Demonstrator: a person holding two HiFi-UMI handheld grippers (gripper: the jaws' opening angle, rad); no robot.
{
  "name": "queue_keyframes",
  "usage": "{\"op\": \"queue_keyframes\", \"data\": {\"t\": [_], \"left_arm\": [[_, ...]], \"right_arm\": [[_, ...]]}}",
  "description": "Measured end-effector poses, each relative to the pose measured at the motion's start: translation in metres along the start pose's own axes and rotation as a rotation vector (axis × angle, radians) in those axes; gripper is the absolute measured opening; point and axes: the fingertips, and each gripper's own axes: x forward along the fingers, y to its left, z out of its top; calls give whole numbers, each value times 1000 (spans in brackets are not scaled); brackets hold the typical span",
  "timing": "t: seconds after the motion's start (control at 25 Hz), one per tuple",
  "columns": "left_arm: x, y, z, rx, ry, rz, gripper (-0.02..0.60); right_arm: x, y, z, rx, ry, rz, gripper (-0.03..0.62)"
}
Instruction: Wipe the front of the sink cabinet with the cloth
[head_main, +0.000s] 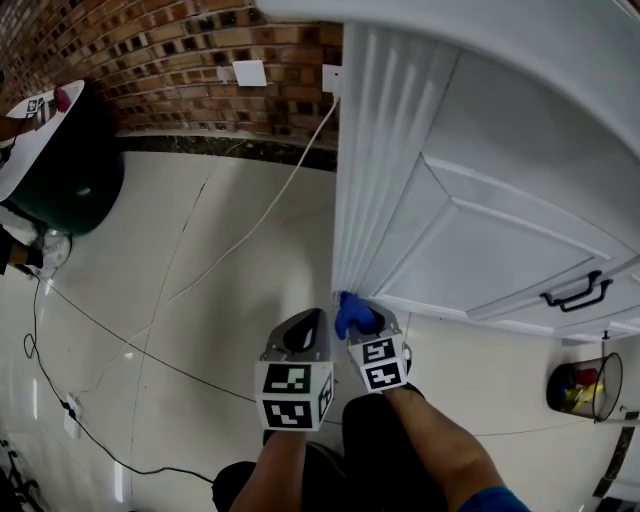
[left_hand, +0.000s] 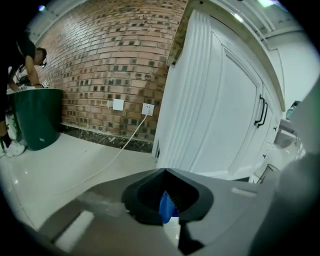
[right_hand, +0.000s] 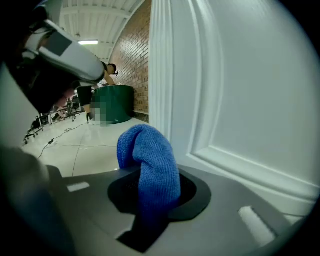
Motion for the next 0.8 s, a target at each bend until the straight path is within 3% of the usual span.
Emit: {"op": "queue_keyframes", "data": {"t": [0.24, 0.8], "left_arm": [[18, -40, 15, 13, -26, -74, 6], [76, -163, -23, 155, 127, -304, 6]], "right_arm": [[-31, -43, -19, 31, 12, -56, 84], [-128, -170, -103, 171, 90, -262, 84]]}}
